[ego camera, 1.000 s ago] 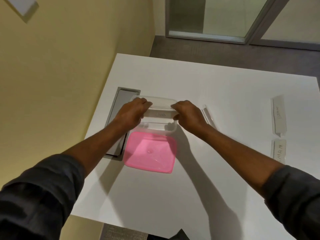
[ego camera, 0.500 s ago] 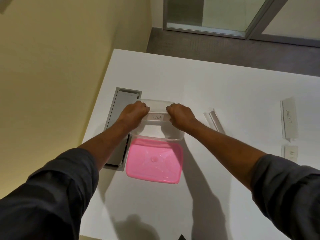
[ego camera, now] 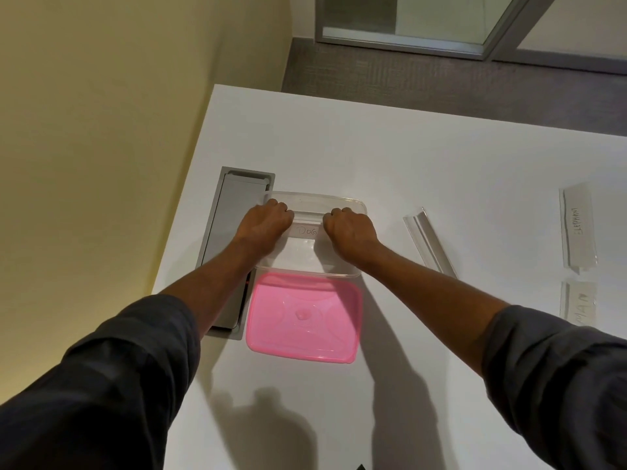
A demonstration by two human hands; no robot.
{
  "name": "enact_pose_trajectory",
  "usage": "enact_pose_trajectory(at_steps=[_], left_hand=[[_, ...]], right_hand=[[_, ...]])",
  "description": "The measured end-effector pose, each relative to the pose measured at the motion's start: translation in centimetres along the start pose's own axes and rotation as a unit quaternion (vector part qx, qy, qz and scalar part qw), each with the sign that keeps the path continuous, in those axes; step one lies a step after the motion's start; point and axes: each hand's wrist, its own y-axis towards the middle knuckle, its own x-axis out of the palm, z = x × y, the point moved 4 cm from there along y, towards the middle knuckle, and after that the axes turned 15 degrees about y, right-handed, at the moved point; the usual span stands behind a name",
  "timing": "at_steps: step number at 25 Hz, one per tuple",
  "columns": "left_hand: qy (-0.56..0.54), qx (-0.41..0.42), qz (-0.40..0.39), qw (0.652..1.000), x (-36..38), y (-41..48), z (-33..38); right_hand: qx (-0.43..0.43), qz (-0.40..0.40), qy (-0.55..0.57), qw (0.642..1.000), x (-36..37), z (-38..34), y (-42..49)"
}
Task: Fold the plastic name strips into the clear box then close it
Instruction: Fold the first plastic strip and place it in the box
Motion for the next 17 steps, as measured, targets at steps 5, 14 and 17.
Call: enact_pose_trajectory(at_steps=[5,14,17], left_hand=[[-0.037,-0.03,0.024,0.999,-1.2,0.4,0.6],[-0.371,-0.159,0.186,0.896,-9.8,-1.0,5.8],[-0.525,-0.17,0.139,0.822,-11.8,-1.3,9.7]], right_hand=[[-0.002,0.049,0.074,0.996,-1.2,-0.7,-1.1],[0.095,0.237,0.362,0.897,-4.9,5.4,-12.1],[0.192,0.266,0.421,0.846,-4.2,10.6,-16.0]])
